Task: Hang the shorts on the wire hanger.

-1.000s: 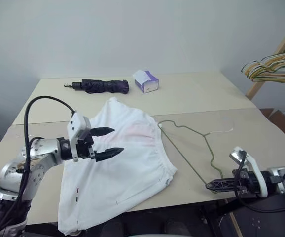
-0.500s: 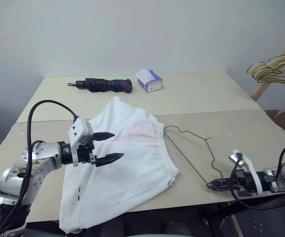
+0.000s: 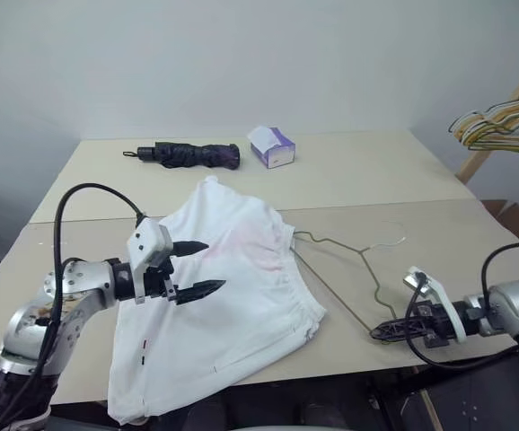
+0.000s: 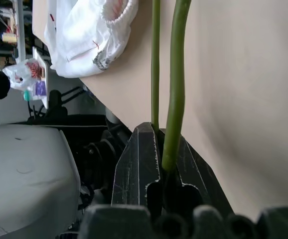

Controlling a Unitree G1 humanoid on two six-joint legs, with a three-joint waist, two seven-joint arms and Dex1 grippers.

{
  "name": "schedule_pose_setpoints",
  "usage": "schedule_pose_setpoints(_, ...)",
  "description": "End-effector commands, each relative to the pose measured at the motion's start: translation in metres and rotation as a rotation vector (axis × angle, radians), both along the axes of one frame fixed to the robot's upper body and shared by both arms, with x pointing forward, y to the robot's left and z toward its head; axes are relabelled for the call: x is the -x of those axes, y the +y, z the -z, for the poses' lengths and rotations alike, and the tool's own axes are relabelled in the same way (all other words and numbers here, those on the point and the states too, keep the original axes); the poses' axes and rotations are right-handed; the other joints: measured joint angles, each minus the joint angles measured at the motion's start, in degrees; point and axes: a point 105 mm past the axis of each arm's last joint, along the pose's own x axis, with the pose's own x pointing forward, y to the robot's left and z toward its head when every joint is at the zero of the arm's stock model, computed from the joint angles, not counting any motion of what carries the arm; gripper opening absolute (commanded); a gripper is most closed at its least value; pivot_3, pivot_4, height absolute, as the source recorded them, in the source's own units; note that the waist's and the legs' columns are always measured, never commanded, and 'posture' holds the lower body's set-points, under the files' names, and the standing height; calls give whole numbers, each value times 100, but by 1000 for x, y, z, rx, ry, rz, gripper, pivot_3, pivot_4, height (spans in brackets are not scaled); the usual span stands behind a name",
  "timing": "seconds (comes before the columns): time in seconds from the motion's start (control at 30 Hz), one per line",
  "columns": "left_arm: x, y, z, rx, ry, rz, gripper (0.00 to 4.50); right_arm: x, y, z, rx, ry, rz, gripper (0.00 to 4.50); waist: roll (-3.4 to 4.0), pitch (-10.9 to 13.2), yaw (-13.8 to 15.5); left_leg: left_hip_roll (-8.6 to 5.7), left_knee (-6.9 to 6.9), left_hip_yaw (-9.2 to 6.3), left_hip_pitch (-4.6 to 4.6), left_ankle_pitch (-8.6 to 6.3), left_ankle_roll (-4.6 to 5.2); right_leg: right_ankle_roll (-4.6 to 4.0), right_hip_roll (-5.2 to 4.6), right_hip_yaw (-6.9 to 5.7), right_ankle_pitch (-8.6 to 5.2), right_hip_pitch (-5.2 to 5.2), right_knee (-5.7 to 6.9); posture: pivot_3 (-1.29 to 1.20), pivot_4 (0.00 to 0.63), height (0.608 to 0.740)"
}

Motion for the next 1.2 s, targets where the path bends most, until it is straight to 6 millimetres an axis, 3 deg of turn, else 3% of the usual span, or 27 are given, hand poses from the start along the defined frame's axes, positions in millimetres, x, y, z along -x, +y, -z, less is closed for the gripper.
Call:
schedule_pose_setpoints(0.03, -3, -3, -8, -7, -59, 4, 4459, -10, 2, -10, -34, -44, -52, 0, 0, 0, 10, 0, 0, 0, -1, 0, 0, 0, 0, 0, 0, 0, 0, 89, 0, 740)
schedule_pose_setpoints(0.23, -1, -5, -6, -14, -66, -3, 4459, -15, 6, -15, -17, -28, -137, 0, 1, 0, 57, -1, 0, 1, -2, 0, 0, 0, 0, -2, 0, -1, 0, 111, 0, 740)
schedule_pose_setpoints(0.47, -2, -8, -4, -23, -79, -21, 4459, -45, 13, -20, -36, -34, -58, 0, 1, 0, 109, 1, 4, 4, 1, 1, -1, -5, 3, -1, 3, 0, 5, 130, 0, 740)
schedule_pose_setpoints(0.7, -1, -8, -5, -25, -83, -18, 4459, -38, 24, -14, -10, -9, -172, 0, 5, -1, 227, 0, 3, 7, -14, 0, -2, -3, 2, -8, 3, -11, 7, 136, 0, 740)
schedule_pose_setpoints(0.93, -4, -10, -5, -22, -93, -12, 4459, -61, 35, -22, -2, -70, -184, 0, 9, -3, 202, 2, 5, 13, -8, 3, -6, -6, 3, -7, 4, -11, 16, 136, 0, 740)
schedule_pose_setpoints(1.2, -4, -11, -2, -29, -97, -8, 4459, -49, 26, -16, 74, -100, -343, 0, 10, -4, 275, -1, 7, 16, -46, 1, -4, -3, 2, -10, 3, -45, 16, 155, 0, 740)
